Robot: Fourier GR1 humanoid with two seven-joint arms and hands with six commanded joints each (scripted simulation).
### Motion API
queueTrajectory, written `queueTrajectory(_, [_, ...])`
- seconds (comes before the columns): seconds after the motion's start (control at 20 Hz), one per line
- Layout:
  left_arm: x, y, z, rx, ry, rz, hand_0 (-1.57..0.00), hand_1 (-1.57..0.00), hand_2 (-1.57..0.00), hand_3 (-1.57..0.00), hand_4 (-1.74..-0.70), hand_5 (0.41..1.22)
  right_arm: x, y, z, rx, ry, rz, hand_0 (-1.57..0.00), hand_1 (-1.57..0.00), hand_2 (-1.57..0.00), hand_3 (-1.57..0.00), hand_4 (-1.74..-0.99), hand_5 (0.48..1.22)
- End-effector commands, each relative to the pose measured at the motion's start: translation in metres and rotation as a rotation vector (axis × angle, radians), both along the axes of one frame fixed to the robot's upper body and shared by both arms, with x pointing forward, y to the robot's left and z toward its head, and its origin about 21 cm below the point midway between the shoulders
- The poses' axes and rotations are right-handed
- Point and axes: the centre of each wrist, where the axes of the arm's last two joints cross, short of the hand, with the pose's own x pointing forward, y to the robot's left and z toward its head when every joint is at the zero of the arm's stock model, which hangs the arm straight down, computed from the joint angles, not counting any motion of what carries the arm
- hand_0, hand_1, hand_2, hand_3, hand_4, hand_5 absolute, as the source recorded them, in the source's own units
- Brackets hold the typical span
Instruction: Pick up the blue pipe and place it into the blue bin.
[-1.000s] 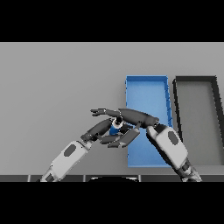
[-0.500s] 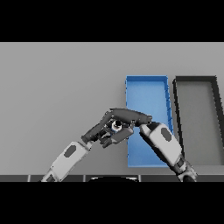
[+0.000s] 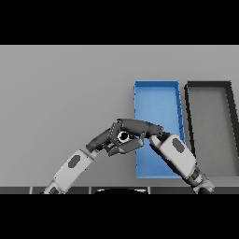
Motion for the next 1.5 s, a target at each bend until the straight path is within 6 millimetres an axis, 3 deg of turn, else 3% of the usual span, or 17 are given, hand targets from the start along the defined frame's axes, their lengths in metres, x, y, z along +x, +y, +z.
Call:
queueTrajectory(0.0, [-0.001,0.0,-0.002,0.025,-0.007,0.004,-1.05,-0.99,-0.95,-0.96,-1.43,1.221,0.001,0.002,0.001,-0.03,-0.008,-0.016,-1.55,-1.55,-1.55,-1.55,-1.483,1.195])
queueTrajectory(0.15, [0.001,0.0,-0.005,0.065,-0.032,-0.026,-0.53,-0.51,-0.49,-0.49,-1.14,1.221,0.0,0.002,0.002,-0.049,-0.001,-0.036,-1.56,-1.56,-1.56,-1.56,-1.486,1.208])
queueTrajectory(0.35, [0.004,0.003,-0.002,0.103,-0.078,-0.001,-0.22,-0.21,-0.2,-0.2,-0.92,0.899,-0.004,0.004,0.004,-0.046,-0.001,-0.039,-1.57,-1.57,-1.57,-1.57,-1.488,1.216])
queueTrajectory(0.55, [0.005,0.005,-0.006,0.079,-0.023,0.016,-0.09,-0.08,-0.08,-0.08,-0.87,0.697,-0.005,0.003,0.003,-0.06,-0.004,-0.056,-1.57,-1.57,-1.57,-1.57,-1.487,1.219])
queueTrajectory(0.7, [0.008,0.006,-0.009,0.097,0.035,0.061,-0.05,-0.04,-0.04,-0.04,-0.89,0.639,-0.004,0.005,0.004,-0.033,0.008,-0.067,-1.57,-1.57,-1.57,-1.57,-1.488,1.22])
queueTrajectory(0.85, [0.001,0.003,-0.008,0.106,0.073,0.056,-0.02,-0.02,-0.02,-0.02,-0.9,0.589,-0.004,0.002,0.007,0.016,0.145,-0.03,-1.57,-1.57,-1.57,-1.57,-1.489,1.22])
queueTrajectory(0.95, [0.002,0.004,-0.009,0.115,0.087,0.063,-0.01,-0.01,-0.01,-0.01,-0.91,0.543,0.001,0.001,0.019,0.053,0.234,-0.007,-1.57,-1.57,-1.57,-1.57,-1.491,1.221])
queueTrajectory(1.05, [-0.003,0.004,-0.009,0.103,0.088,0.058,-0.01,-0.01,-0.01,-0.01,-0.92,0.515,0.004,-0.006,0.044,0.078,0.272,-0.018,-1.57,-1.57,-1.57,-1.57,-1.49,1.221])
queueTrajectory(1.2, [-0.007,0.006,-0.008,0.107,0.089,0.055,0.0,0.0,0.0,0.0,-0.93,0.496,0.01,-0.006,0.092,0.124,0.22,-0.015,-1.57,-1.57,-1.57,-1.57,-1.493,1.221])
queueTrajectory(1.35, [-0.007,0.006,-0.008,0.12,0.088,0.05,0.0,0.0,0.0,0.0,-0.92,0.488,0.019,-0.007,0.124,0.162,0.145,-0.009,-1.57,-1.57,-1.57,-1.57,-1.495,1.221])
queueTrajectory(1.45, [-0.005,0.008,-0.007,0.129,0.082,0.058,0.0,0.0,0.0,0.0,-0.92,0.486,0.031,-0.016,0.144,0.222,0.134,-0.116,-1.57,-1.57,-1.57,-1.57,-1.496,1.221])
